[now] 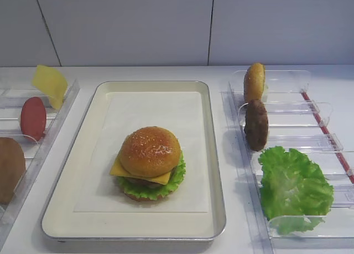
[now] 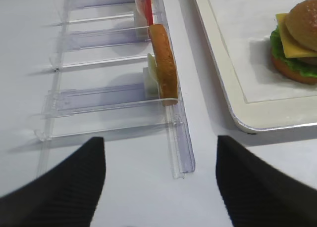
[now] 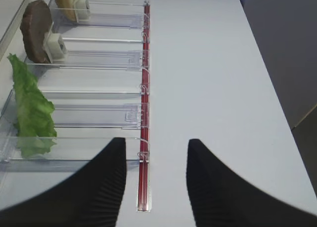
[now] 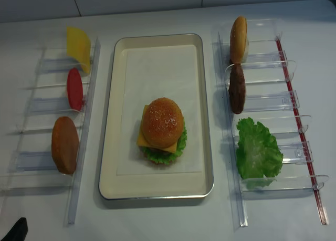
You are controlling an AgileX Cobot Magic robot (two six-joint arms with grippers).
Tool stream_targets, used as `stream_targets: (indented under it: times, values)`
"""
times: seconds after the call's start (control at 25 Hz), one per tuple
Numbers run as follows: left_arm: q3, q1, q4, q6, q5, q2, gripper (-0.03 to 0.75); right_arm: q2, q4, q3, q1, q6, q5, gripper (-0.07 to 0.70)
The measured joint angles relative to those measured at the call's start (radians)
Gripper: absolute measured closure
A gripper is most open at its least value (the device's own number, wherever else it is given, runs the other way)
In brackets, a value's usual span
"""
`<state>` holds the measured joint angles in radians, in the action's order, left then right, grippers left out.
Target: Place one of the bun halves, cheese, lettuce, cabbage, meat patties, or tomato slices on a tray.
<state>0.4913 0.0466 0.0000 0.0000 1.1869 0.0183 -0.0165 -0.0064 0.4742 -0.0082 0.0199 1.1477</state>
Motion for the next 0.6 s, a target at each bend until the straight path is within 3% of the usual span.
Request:
stream_targets:
  times: [0.6]
  values:
    - [0.0, 0.0, 0.0, 0.0, 0.0, 0.0, 0.282, 0.0, 0.0, 0.0, 0.0, 0.0, 0.0, 0.307]
